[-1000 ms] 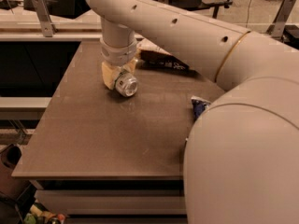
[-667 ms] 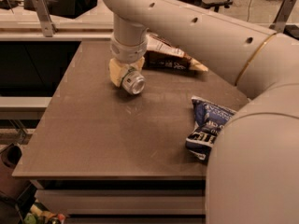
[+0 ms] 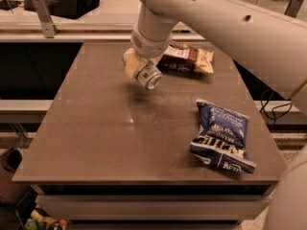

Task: Place 7up can upright

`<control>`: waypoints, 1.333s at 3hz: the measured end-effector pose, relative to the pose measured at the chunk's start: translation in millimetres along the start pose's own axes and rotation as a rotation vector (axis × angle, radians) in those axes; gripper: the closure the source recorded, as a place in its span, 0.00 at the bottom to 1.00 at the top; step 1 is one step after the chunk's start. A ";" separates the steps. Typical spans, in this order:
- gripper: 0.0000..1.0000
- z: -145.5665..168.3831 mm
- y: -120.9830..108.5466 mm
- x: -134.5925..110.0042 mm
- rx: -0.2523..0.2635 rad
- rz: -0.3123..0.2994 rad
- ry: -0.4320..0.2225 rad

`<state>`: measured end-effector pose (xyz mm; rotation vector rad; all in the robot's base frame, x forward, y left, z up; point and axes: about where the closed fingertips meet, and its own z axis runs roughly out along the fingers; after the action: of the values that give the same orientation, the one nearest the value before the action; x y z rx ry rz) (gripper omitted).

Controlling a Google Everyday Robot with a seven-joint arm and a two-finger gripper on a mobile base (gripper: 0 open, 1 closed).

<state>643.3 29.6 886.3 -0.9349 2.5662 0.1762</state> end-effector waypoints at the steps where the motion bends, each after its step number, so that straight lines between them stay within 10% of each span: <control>1: 1.00 -21.5 -8.8 -2.5 -0.022 -0.012 -0.131; 4: 1.00 -68.1 -9.6 -21.6 -0.064 -0.082 -0.422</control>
Offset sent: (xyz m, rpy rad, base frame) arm 0.0073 -0.0268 0.0677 0.2586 -0.2678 0.0668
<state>642.2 17.9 957.5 -0.9124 2.1427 0.3897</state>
